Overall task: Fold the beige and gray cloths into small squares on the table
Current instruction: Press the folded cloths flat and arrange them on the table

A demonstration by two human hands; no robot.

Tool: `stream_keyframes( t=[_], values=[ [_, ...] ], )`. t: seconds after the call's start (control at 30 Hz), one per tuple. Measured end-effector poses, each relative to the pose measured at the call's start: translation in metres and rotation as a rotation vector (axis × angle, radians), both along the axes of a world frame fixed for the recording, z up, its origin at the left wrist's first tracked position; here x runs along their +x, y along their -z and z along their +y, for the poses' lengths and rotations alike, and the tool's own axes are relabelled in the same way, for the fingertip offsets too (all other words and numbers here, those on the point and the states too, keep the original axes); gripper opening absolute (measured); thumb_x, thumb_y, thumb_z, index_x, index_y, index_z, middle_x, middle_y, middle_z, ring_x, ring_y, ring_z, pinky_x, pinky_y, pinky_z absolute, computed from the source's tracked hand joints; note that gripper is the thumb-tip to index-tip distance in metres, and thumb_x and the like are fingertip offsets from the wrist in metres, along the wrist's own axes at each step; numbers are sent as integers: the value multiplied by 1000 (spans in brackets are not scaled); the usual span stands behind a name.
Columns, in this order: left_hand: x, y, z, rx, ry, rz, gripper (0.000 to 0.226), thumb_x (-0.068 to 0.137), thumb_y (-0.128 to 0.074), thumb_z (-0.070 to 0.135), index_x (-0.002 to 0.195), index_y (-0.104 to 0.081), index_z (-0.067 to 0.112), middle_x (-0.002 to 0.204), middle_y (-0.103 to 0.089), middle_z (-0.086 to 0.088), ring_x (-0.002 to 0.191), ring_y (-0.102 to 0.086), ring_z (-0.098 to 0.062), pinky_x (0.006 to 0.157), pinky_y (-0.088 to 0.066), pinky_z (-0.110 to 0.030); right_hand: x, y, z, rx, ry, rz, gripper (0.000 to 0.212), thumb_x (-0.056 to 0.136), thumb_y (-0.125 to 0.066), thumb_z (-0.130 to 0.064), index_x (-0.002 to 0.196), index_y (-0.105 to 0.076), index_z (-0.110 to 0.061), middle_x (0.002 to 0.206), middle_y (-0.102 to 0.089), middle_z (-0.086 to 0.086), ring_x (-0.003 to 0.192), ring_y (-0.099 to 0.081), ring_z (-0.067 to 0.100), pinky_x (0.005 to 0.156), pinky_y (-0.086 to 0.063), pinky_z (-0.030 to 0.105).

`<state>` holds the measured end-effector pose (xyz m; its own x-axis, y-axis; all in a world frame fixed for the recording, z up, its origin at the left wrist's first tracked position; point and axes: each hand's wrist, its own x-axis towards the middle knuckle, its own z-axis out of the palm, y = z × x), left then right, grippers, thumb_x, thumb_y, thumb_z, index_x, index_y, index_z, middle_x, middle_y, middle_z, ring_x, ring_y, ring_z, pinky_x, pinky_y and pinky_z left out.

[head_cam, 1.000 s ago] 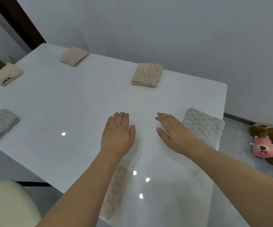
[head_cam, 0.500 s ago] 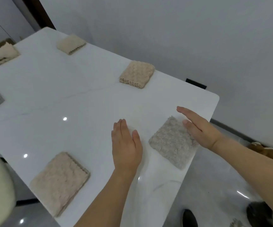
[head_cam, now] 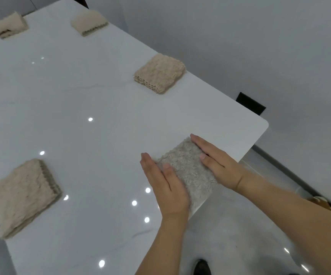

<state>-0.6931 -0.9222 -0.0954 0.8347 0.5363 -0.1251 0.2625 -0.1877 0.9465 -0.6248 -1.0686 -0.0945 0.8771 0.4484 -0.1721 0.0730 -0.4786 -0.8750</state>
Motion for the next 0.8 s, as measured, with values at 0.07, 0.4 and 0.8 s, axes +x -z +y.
stream_keyframes(
  t=[0.07,0.4,0.8],
  values=[
    [-1,2,-5,5,-23,-8,55,107,-25,30,157,-4,22,163,-1,16,148,2,4,121,-2,-24,2,6,-2,-20,-54,-38,55,100,-32,-39,153,-20,-28,157,-19,-19,142,-13,-8,117,-9,15],
    [-5,28,8,609,123,194,57,103,-19,32,155,-20,6,163,-20,-6,151,-8,-21,124,-8,-40,13,19,-2,-485,-323,-440,59,101,-13,-42,154,-11,-16,161,-7,-2,148,-2,6,120,6,27],
    [-6,24,13,698,216,266,71,96,-5,45,156,-18,9,164,-17,-4,152,-4,-19,123,5,-38,8,29,-2,-371,-55,-510,55,102,-17,-39,150,-29,-13,157,-25,-1,146,-20,11,121,-7,32]
  ],
)
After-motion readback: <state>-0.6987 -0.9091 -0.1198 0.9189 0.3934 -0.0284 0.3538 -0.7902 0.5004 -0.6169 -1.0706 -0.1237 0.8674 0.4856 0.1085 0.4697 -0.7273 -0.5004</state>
